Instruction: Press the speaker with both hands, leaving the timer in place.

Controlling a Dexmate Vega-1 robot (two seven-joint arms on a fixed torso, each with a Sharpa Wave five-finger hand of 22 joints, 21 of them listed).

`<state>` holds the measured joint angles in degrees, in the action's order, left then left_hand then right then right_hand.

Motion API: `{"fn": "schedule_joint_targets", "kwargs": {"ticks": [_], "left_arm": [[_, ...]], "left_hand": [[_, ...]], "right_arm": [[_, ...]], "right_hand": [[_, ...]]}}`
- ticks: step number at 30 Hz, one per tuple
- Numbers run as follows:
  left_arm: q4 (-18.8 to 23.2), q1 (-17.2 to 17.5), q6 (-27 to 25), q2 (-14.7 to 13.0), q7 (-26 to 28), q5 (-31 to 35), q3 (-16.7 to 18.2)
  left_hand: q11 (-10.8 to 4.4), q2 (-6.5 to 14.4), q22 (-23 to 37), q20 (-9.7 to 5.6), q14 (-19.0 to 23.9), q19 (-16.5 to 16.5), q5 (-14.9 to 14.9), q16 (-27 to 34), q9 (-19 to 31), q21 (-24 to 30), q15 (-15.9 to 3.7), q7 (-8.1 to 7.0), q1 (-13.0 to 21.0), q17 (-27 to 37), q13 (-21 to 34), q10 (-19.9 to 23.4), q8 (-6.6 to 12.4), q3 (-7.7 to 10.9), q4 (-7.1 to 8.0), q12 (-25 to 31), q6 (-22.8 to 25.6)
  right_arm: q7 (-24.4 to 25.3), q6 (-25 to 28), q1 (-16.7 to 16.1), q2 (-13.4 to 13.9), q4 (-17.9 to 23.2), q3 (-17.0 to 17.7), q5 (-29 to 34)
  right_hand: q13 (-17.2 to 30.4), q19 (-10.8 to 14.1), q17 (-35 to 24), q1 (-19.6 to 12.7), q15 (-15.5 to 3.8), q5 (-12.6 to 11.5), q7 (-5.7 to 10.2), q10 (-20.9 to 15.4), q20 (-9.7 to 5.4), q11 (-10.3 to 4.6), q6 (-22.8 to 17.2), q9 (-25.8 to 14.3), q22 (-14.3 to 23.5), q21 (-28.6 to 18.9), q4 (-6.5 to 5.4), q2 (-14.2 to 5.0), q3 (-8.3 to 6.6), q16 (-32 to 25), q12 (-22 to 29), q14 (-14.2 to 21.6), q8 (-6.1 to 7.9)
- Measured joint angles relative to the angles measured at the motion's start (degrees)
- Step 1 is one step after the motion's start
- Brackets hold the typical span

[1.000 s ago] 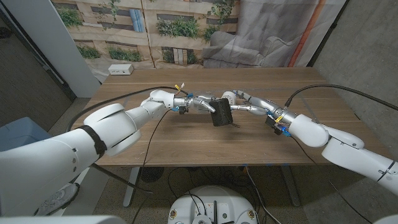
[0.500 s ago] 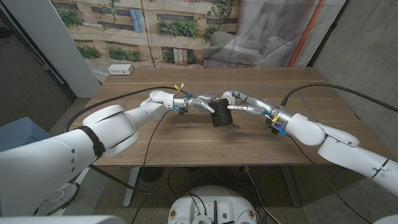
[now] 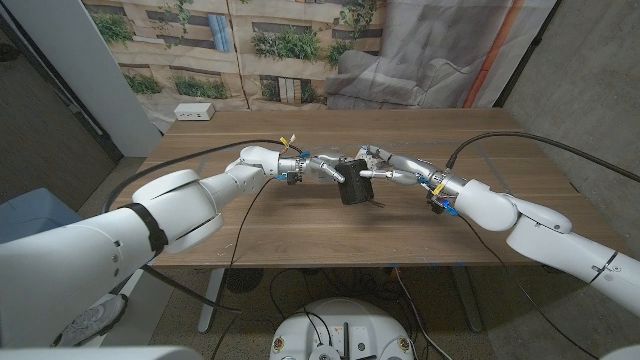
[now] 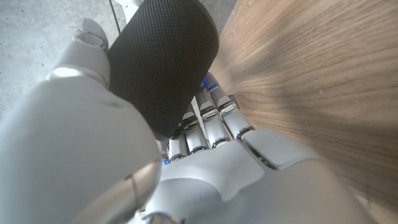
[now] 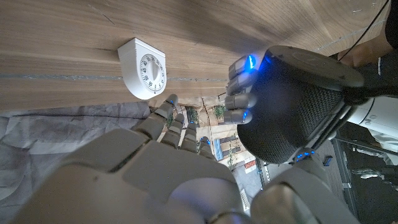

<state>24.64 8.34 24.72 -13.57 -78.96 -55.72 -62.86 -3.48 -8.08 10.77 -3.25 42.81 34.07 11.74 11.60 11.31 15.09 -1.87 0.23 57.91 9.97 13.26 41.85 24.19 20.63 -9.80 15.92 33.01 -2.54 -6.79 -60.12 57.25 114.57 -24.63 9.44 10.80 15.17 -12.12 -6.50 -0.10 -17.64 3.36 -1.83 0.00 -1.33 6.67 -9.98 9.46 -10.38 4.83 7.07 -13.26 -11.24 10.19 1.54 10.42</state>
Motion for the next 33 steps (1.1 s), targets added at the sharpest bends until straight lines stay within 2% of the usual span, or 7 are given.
{"fn": "schedule_joint_targets", "kwargs": {"ticks": [33], "left_arm": [[-0.3,0.5,0.0,0.6,0.0,0.8,0.9]], "left_hand": [[0.01,0.0,0.0,-0.04,0.4,0.5,0.0,-0.6,0.0,0.0,0.01,0.09,0.0,0.0,0.2,0.0,-0.48,0.19,-0.19,0.0,0.1]], "right_arm": [[-1.1,-1.2,2.8,-2.2,-2.5,-2.1,1.3]], "right_hand": [[-0.1,0.0,-0.1,0.3,0.0,-0.6,-0.31,0.3,0.0,0.3,0.3,0.0,0.0,0.0,-0.08,-0.3,0.4,-0.2,0.0,0.0,0.0]]}}
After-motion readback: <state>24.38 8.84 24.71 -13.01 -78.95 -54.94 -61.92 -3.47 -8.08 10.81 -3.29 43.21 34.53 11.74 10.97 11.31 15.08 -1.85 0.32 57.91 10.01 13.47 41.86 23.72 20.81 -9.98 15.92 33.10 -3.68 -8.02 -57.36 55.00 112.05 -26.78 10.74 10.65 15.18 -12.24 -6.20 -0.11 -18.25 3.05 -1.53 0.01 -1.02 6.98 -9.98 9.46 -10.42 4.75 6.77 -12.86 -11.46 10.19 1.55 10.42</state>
